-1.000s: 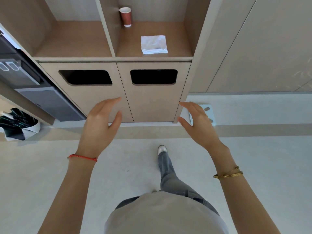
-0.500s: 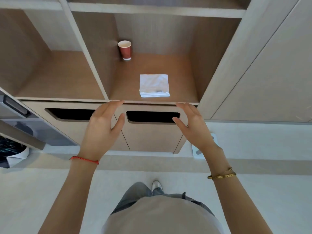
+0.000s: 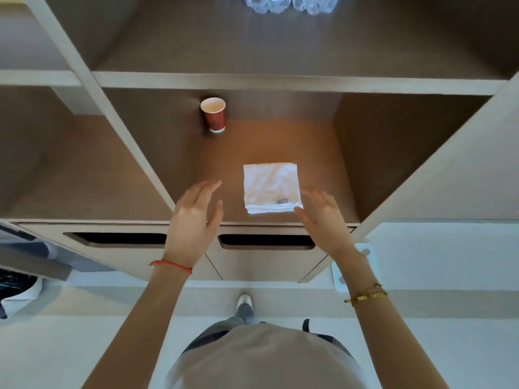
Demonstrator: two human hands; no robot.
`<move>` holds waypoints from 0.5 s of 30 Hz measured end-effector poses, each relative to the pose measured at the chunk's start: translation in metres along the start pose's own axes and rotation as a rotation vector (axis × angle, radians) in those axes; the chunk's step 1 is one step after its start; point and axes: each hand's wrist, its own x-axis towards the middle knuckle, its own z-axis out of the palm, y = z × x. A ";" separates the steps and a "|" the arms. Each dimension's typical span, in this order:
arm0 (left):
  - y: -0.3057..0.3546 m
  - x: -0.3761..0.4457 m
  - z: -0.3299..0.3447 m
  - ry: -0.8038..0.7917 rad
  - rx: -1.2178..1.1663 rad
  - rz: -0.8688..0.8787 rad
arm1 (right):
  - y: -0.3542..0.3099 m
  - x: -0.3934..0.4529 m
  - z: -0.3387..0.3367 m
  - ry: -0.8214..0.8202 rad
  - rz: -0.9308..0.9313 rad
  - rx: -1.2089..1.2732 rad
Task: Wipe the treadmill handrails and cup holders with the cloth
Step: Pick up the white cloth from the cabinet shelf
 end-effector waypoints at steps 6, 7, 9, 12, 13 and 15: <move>-0.039 0.032 0.040 -0.135 0.058 -0.011 | 0.011 0.055 0.031 -0.027 0.129 -0.122; -0.044 0.034 0.047 -0.162 0.066 -0.023 | 0.014 0.062 0.036 -0.048 0.151 -0.153; -0.052 0.037 0.059 -0.198 0.074 -0.048 | 0.019 0.073 0.045 -0.086 0.195 -0.183; -0.056 0.039 0.073 -0.232 0.089 -0.112 | 0.023 0.083 0.055 -0.135 0.257 -0.206; -0.056 0.039 0.077 -0.240 0.094 -0.129 | 0.024 0.085 0.059 -0.146 0.272 -0.218; -0.055 0.040 0.084 -0.262 0.104 -0.161 | 0.025 0.087 0.065 -0.159 0.305 -0.231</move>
